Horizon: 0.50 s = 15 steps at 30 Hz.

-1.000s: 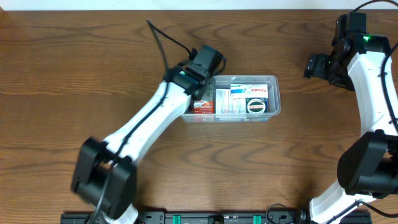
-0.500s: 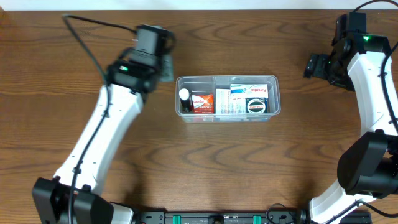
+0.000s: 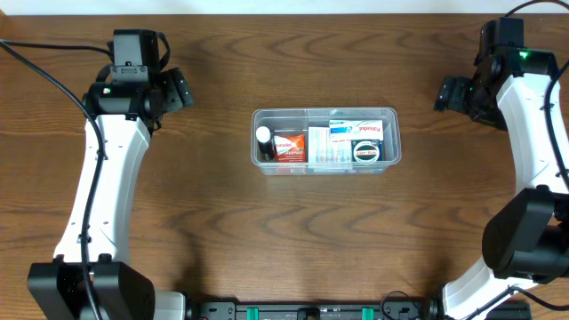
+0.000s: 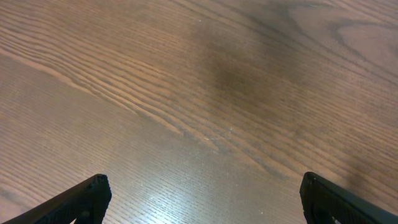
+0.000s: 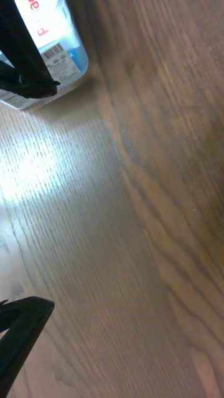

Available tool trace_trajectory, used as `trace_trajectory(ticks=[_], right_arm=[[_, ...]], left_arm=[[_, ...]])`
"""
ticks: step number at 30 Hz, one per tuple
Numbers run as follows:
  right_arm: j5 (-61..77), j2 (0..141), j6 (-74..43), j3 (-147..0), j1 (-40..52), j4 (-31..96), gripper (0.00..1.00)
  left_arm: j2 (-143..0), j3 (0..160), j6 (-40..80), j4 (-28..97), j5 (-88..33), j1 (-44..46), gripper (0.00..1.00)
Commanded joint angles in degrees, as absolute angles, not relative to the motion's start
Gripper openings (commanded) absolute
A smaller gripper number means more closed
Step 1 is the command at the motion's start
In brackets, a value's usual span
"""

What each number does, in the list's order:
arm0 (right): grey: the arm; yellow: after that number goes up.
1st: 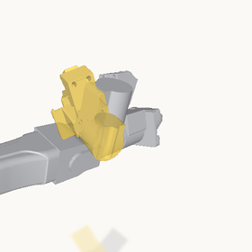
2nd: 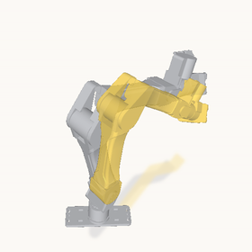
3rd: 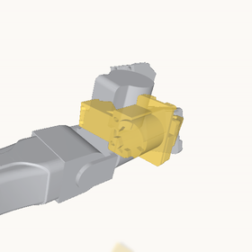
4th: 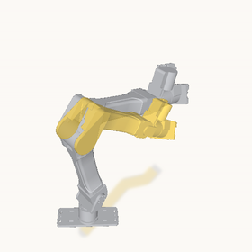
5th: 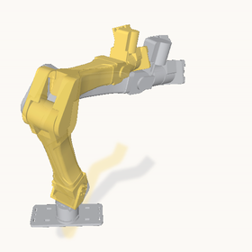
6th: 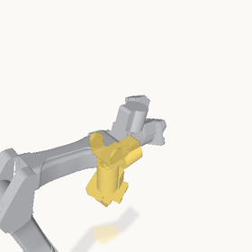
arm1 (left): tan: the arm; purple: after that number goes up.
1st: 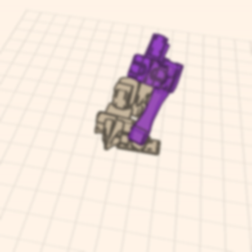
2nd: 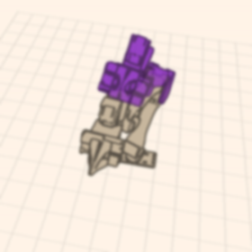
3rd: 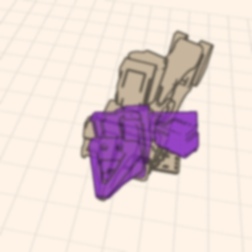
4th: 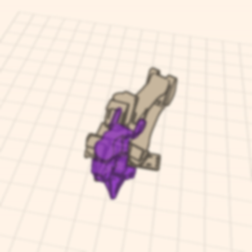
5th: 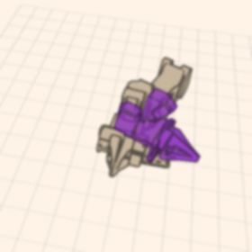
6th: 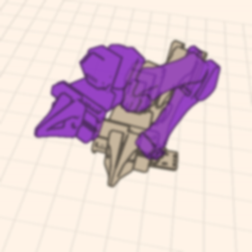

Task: Pack container
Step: 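Open the left gripper and raise it back to the left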

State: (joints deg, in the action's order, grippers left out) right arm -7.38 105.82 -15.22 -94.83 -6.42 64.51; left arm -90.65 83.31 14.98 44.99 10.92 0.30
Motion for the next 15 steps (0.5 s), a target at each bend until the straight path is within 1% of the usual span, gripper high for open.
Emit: trace_trajectory(ticks=[1,8,12,15], right_arm=[[-7.9,105.7,-14.5,-95.5,-6.6,64.5,0.99],[-7.9,105.7,-14.5,-95.5,-6.6,64.5,0.99],[-7.9,105.7,-14.5,-95.5,-6.6,60.5,0.99],[-7.5,105.3,-14.5,-95.6,-6.6,60.9,0.99]], left_arm=[[-90.2,84.3,14.7,45.2,11.4,0.2,0.98],[-90.2,84.3,14.6,40.9,11.0,0.2,0.98],[-88.8,84.3,14.7,42.1,11.0,0.2,0.98],[-84.6,84.3,14.7,43.4,11.0,0.2,0.98]])
